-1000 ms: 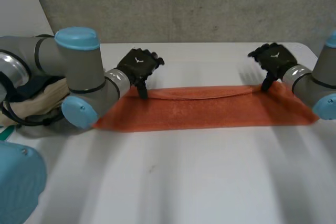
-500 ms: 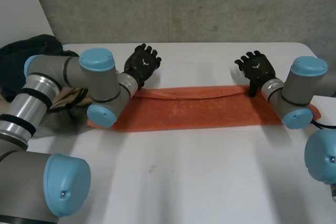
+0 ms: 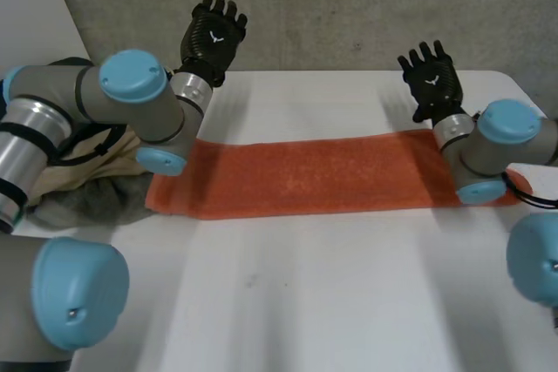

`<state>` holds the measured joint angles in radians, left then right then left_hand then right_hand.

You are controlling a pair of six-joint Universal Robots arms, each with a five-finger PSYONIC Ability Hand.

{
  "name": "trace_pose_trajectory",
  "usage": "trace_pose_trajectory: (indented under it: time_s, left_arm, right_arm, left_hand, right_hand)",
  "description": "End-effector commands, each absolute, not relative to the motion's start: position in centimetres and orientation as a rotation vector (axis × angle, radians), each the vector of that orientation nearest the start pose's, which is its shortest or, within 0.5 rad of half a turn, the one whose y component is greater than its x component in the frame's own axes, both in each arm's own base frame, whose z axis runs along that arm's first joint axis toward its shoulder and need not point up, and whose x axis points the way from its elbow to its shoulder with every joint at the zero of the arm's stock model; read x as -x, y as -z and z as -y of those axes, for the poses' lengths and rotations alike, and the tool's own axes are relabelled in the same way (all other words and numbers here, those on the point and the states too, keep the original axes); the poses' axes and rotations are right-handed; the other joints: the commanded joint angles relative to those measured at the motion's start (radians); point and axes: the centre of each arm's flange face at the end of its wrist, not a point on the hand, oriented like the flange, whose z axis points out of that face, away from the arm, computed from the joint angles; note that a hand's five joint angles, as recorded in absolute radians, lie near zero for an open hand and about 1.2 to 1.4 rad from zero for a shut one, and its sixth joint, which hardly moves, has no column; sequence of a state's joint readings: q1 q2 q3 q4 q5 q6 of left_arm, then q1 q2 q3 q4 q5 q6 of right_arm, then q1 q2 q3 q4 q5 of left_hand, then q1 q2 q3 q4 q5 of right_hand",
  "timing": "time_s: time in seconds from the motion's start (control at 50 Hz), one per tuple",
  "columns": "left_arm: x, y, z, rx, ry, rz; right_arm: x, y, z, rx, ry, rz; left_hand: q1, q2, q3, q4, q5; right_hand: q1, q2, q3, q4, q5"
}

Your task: Fold the laundry.

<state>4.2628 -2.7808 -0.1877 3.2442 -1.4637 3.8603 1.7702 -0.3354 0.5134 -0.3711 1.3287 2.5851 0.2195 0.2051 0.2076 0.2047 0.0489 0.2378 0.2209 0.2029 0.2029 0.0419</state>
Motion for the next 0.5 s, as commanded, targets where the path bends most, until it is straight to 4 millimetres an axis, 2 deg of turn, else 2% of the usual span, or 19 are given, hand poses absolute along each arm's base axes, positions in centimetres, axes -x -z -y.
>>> trace_pose_trajectory:
  time_s: [0.02, 0.04, 0.1, 0.12, 0.22, 0.24, 0.3, 0.32, 0.38, 0.46, 0.5]
  left_arm:
    - [35.5, -24.5, 40.3, -1.119, 2.334, -1.648]
    - [35.2, -25.4, 39.3, -1.106, 2.348, -1.721]
    - [34.8, -26.6, 37.8, -1.079, 2.382, -1.822]
    - [34.5, -27.4, 36.7, -1.063, 2.406, -1.887]
    - [34.5, -28.3, 33.3, -1.088, 2.438, -2.076]
    - [34.7, -28.0, 32.3, -1.116, 2.425, -2.144]
    - [35.0, -27.5, 30.9, -1.167, 2.395, -2.23]
    - [35.2, -27.2, 30.1, -1.193, 2.378, -2.264]
    - [35.4, -26.5, 29.2, -1.239, 2.348, -2.3]
    - [35.9, -25.9, 28.1, -1.276, 2.322, -2.324]
    - [36.1, -25.6, 27.7, -1.282, 2.316, -2.329]
  right_arm:
    - [-20.9, -18.1, 47.1, 0.909, 2.224, -2.238]
    - [-19.9, -19.7, 46.2, 0.868, 2.166, -2.3]
    - [-18.3, -21.9, 44.7, 0.822, 2.089, -2.38]
    - [-17.3, -22.8, 43.7, 0.806, 2.03, -2.432]
    - [-14.9, -23.7, 41.2, 0.816, 1.846, -2.563]
    - [-14.2, -23.4, 40.7, 0.833, 1.788, -2.606]
    - [-13.4, -22.2, 40.0, 0.878, 1.677, -2.665]
    - [-12.9, -21.4, 39.6, 0.914, 1.623, -2.695]
    - [-12.2, -19.7, 39.6, 0.958, 1.567, -2.731]
    - [-11.4, -17.1, 40.1, 1.008, 1.575, -2.744]
    - [-11.0, -15.9, 40.8, 1.004, 1.633, -2.732]
  left_hand:
    - [-0.045, -0.031, -0.033, -0.03, -0.049]
    - [-0.045, -0.031, -0.033, -0.03, -0.049]
    - [-0.045, -0.031, -0.033, -0.03, -0.049]
    - [-0.045, -0.031, -0.033, -0.03, -0.049]
    - [-0.045, -0.031, -0.033, -0.03, -0.049]
    - [-0.045, -0.031, -0.033, -0.03, -0.049]
    - [-0.045, -0.031, -0.033, -0.03, -0.049]
    - [-0.045, -0.031, -0.033, -0.03, -0.049]
    - [-0.045, -0.031, -0.033, -0.03, -0.049]
    - [-0.045, -0.031, -0.033, -0.03, -0.049]
    - [-0.045, -0.031, -0.033, -0.03, -0.049]
  right_hand:
    - [-0.063, -0.046, -0.028, -0.028, -0.042]
    - [-0.063, -0.046, -0.028, -0.028, -0.042]
    - [-0.063, -0.046, -0.028, -0.028, -0.042]
    - [-0.063, -0.046, -0.028, -0.028, -0.042]
    - [-0.063, -0.046, -0.028, -0.028, -0.042]
    - [-0.063, -0.046, -0.028, -0.028, -0.042]
    - [-0.063, -0.046, -0.028, -0.028, -0.042]
    - [-0.025, -0.009, 0.009, 0.009, -0.004]
    - [-0.013, 0.003, 0.022, 0.022, 0.008]
    - [0.025, 0.042, 0.06, 0.06, 0.046]
    - [0.013, 0.03, 0.048, 0.048, 0.034]
